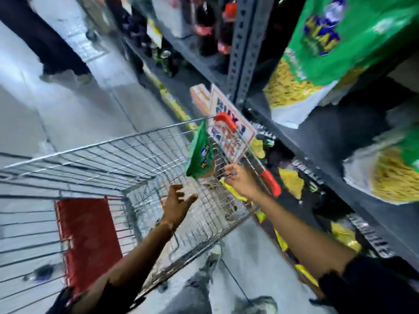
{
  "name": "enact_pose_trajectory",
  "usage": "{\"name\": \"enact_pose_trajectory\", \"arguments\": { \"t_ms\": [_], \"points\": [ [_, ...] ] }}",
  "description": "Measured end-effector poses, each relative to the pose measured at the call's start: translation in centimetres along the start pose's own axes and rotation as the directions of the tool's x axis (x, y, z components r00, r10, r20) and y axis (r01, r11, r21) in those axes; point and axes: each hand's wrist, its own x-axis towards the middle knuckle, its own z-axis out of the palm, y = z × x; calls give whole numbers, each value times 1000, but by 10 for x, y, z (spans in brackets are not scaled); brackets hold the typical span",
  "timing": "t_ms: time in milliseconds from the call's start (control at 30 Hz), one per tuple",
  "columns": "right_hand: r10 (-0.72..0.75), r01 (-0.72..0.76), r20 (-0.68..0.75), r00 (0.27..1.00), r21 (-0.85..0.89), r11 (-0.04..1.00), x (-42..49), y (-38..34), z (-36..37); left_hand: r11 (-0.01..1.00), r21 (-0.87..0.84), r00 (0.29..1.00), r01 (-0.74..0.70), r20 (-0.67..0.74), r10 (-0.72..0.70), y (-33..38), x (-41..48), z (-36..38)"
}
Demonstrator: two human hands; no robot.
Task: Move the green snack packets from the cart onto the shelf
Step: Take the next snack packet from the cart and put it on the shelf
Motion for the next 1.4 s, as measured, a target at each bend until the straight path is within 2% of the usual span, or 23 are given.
{"name": "enact_pose_trajectory", "arguments": {
  "t_ms": [67,167,333,533,600,700,767,867,933,1067,1200,1267,1400],
  "points": [
    [55,-52,35,998,-71,996,32,-3,2,998,1,996,66,53,-66,-6,17,9],
    [82,-75,39,996,-149,986,76,-5,9,993,-87,995,79,74,-73,-5,38,27],
    [124,-102,90,988,-216,971,119,-13,19,965,-261,996,29,-75,-50,3,72,50],
    [133,-132,-10,991,-228,965,151,-22,43,945,-326,971,-19,-231,-61,6,97,63],
    [131,-128,2,991,-210,969,152,-16,47,936,-352,960,-22,-267,-78,0,103,64],
    [147,-144,42,988,-52,988,147,-11,48,854,-518,925,53,-296,-238,-8,116,59],
    [164,-164,66,984,-5,986,139,-9,46,829,-554,899,81,-319,-301,0,113,50],
    [163,-168,100,982,42,985,120,-9,43,921,-377,911,100,-337,-237,3,99,32],
    [148,-157,133,980,65,985,101,-11,39,957,-259,938,129,-281,-203,-3,92,20],
    [84,-99,136,987,114,989,61,-6,30,958,-265,981,106,-132,-145,8,64,-11],
    [-22,-15,136,990,261,965,25,-17,14,949,-313,997,-35,-80,10,48,20,-40],
    [-63,5,151,987,358,934,5,-24,6,955,-272,992,-121,-63,108,65,8,-47],
    [-150,140,-9,989,428,893,-30,-30,-14,933,-143,943,-331,-43,329,107,-21,-50]
  ]
}}
